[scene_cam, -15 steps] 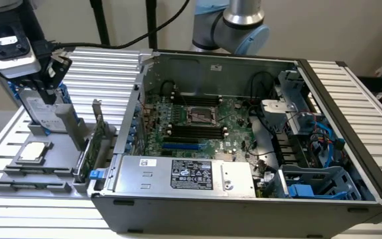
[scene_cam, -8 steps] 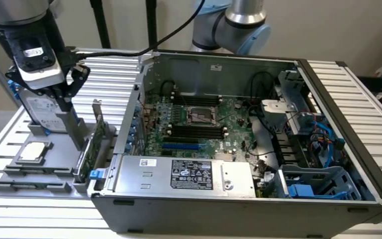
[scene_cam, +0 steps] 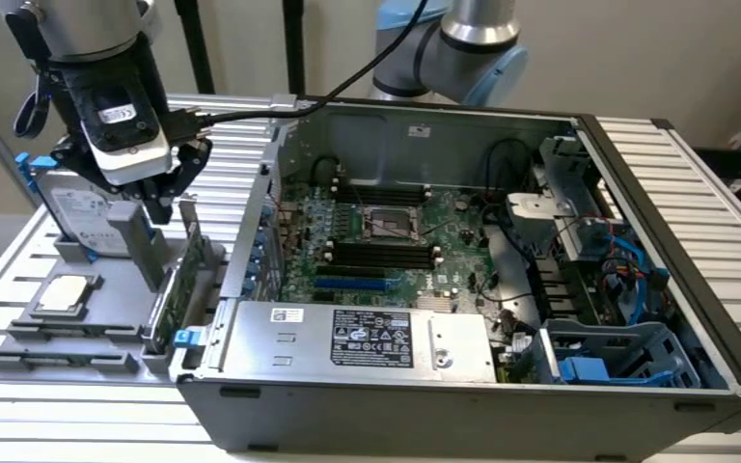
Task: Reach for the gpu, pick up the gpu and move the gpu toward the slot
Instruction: 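Reach for the gpu, then pick up the gpu and move the gpu toward the slot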
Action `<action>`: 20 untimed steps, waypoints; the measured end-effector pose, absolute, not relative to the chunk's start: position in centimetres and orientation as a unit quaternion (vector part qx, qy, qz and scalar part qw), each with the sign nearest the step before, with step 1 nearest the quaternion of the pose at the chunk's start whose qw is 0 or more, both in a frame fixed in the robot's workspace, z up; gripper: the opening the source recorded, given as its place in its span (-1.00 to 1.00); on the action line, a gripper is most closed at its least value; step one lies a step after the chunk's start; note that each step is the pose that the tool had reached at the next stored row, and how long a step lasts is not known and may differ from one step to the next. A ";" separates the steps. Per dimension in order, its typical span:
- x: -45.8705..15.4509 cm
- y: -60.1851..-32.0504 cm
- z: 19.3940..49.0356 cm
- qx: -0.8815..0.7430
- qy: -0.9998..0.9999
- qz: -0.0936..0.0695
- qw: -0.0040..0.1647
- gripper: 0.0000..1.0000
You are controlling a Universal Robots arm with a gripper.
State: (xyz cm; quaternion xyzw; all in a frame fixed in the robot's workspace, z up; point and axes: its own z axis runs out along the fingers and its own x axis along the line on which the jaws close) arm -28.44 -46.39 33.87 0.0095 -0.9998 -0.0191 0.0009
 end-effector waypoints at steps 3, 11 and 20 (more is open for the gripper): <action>-28.4 -46.4 33.9 0.009 -1.000 -0.020 0.001 -0.79; -28.4 -46.4 33.9 0.010 -1.000 -0.021 0.001 -0.79; -28.4 -46.4 33.9 0.010 -1.000 -0.022 0.001 -0.40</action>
